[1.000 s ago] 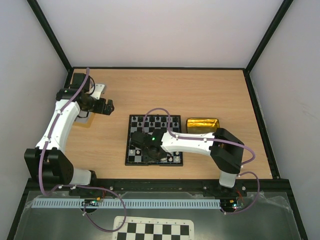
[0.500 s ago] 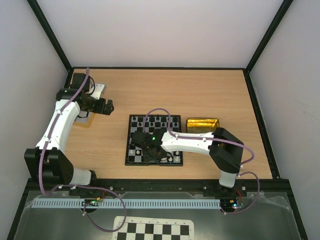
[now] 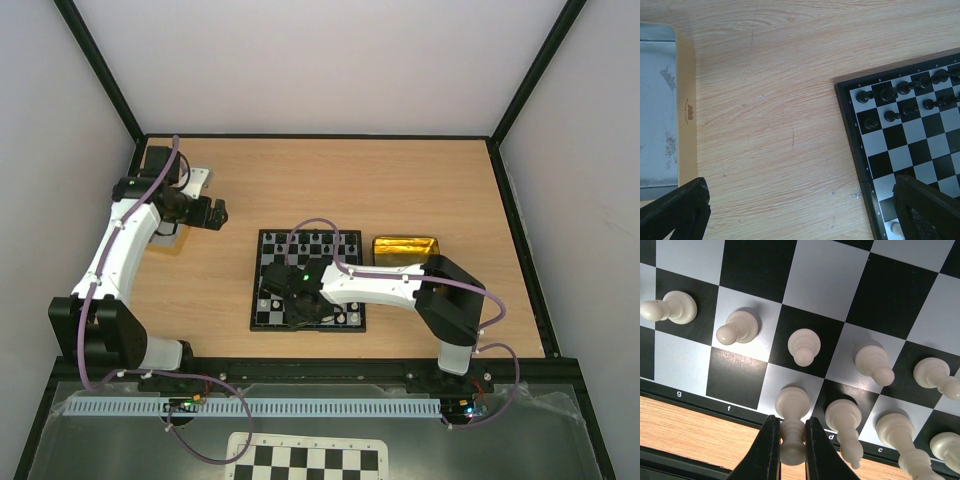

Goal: Set up the chess pieces on the board
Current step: Place the chess piece on the chessboard.

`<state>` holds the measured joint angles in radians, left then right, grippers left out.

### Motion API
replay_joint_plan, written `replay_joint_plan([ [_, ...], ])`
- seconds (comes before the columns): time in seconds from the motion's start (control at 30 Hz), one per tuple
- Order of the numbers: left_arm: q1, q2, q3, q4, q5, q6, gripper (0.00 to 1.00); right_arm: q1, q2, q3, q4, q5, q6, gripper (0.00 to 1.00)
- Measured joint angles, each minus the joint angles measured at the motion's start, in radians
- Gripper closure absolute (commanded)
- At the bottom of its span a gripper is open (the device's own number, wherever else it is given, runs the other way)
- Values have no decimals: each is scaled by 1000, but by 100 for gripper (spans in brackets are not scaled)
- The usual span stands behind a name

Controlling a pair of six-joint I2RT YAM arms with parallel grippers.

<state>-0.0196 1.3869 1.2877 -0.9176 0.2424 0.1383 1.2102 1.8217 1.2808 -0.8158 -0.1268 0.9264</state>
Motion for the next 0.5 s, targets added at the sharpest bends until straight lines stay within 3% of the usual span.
replay_joint_plan([
  [0.5, 0, 0, 0, 0, 0, 0, 1, 0, 3, 0, 7, -9, -3, 96],
])
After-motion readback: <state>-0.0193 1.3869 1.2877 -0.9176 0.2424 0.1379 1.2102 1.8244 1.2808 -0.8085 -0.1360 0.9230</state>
